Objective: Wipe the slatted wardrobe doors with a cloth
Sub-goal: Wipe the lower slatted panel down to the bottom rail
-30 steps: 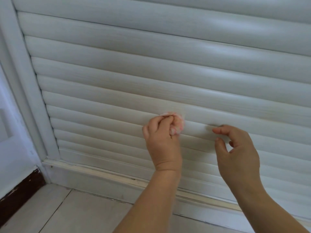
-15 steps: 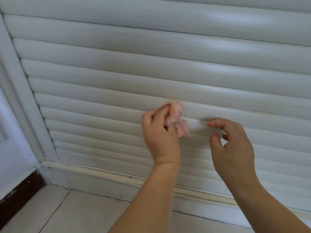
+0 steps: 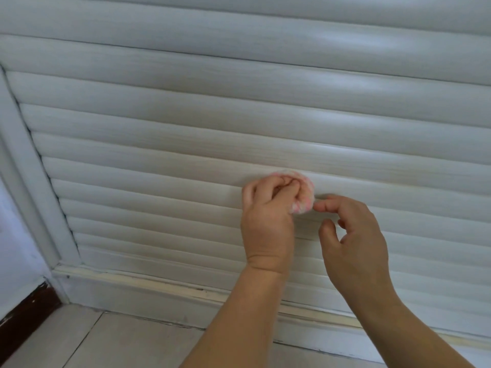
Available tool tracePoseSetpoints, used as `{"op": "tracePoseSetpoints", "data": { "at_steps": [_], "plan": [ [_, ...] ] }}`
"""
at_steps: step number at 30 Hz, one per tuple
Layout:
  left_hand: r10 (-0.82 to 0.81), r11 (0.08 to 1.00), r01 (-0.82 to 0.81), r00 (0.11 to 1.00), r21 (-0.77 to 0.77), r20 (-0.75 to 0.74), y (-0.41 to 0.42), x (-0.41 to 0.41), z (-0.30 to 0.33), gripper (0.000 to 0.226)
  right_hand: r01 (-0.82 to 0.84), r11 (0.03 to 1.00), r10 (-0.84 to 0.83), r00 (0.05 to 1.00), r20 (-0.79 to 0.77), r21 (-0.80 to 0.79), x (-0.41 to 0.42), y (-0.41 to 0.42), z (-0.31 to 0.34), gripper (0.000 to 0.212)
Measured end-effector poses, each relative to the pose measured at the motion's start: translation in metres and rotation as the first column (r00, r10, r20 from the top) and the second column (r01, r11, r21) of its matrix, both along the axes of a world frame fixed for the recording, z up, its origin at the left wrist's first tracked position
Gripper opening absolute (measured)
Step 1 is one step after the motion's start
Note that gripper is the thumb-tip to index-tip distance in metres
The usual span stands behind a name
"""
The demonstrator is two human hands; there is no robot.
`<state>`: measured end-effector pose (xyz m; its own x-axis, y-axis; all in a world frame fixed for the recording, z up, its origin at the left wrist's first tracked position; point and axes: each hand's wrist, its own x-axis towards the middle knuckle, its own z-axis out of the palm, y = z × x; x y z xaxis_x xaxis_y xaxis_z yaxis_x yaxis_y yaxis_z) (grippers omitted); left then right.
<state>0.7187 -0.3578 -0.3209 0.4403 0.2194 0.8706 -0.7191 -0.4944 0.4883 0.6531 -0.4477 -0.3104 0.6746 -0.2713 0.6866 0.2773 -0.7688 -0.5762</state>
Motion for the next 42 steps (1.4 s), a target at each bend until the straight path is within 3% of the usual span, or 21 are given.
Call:
{"op": "tracePoseSetpoints", "data": {
  "at_steps": [1, 6, 9, 12, 17, 19, 24, 27, 29, 32, 36, 39, 42],
  "plan": [
    [0.000, 1.000, 0.000, 1.000, 0.005, 0.010, 0.005, 0.001, 0.000, 0.022, -0.002, 1.000, 0.002, 1.000, -0.002, 0.008, 0.001, 0.001, 0.001, 0.044],
    [-0.035, 0.958, -0.012, 0.987, -0.287, -0.157, 0.044, 0.002, 0.019, 0.026, 0.001, 0.999, 0.000, 1.000, -0.021, 0.043, 0.001, 0.000, 0.003, 0.039],
    [0.109, 0.965, -0.144, 0.980, -0.220, -0.166, 0.059, 0.009, 0.028, 0.039, 0.005, 0.999, -0.005, 1.000, -0.019, 0.041, 0.000, -0.002, 0.004, 0.039],
    [0.148, 0.974, -0.171, 0.977, -0.151, -0.152, 0.052, 0.013, 0.027, 0.038, 0.012, 0.999, -0.012, 1.000, -0.010, 0.038, 0.000, -0.006, 0.005, 0.039],
    [0.096, 0.975, -0.099, 0.995, -0.198, -0.022, 0.009, 0.013, 0.016, 0.023, 0.025, 0.999, -0.026, 0.999, 0.020, 0.029, 0.002, -0.012, 0.006, 0.040],
    [0.107, 0.986, -0.108, 0.994, -0.125, -0.018, -0.011, 0.007, 0.014, 0.016, 0.024, 0.999, -0.025, 0.999, 0.036, 0.033, 0.003, -0.013, 0.006, 0.039],
    [-0.138, 0.986, 0.137, 0.990, 0.098, 0.001, -0.040, -0.017, 0.020, 0.016, 0.046, 0.996, -0.049, 0.998, 0.045, 0.073, 0.002, -0.020, 0.005, 0.040],
    [-0.116, 0.978, 0.108, 0.993, 0.179, 0.037, -0.031, -0.009, 0.021, 0.016, 0.065, 0.994, -0.068, 0.997, 0.027, 0.092, -0.003, -0.026, 0.008, 0.048],
    [-0.073, 0.989, 0.064, 0.995, 0.135, 0.066, -0.017, -0.005, 0.024, 0.020, 0.061, 0.991, -0.062, 0.998, 0.005, 0.117, -0.006, -0.027, 0.012, 0.048],
    [0.006, 0.997, -0.004, 1.000, -0.080, 0.019, 0.004, 0.005, 0.035, 0.023, 0.049, 0.990, -0.048, 0.999, -0.014, 0.135, -0.009, -0.030, 0.017, 0.044],
    [0.147, 0.909, -0.159, 0.987, -0.386, -0.060, 0.019, 0.021, 0.061, 0.041, 0.044, 0.990, -0.044, 0.999, -0.009, 0.130, -0.015, -0.038, 0.021, 0.044],
    [0.190, 0.924, -0.183, 0.982, -0.335, -0.012, 0.002, 0.017, 0.062, 0.041, 0.057, 0.992, -0.056, 0.998, -0.016, 0.115, -0.017, -0.046, 0.022, 0.044],
    [0.103, 0.977, -0.088, 0.993, -0.196, 0.066, -0.024, 0.009, 0.048, 0.024, 0.064, 0.991, -0.064, 0.998, -0.005, 0.121, -0.016, -0.052, 0.022, 0.044]
  ]
}}
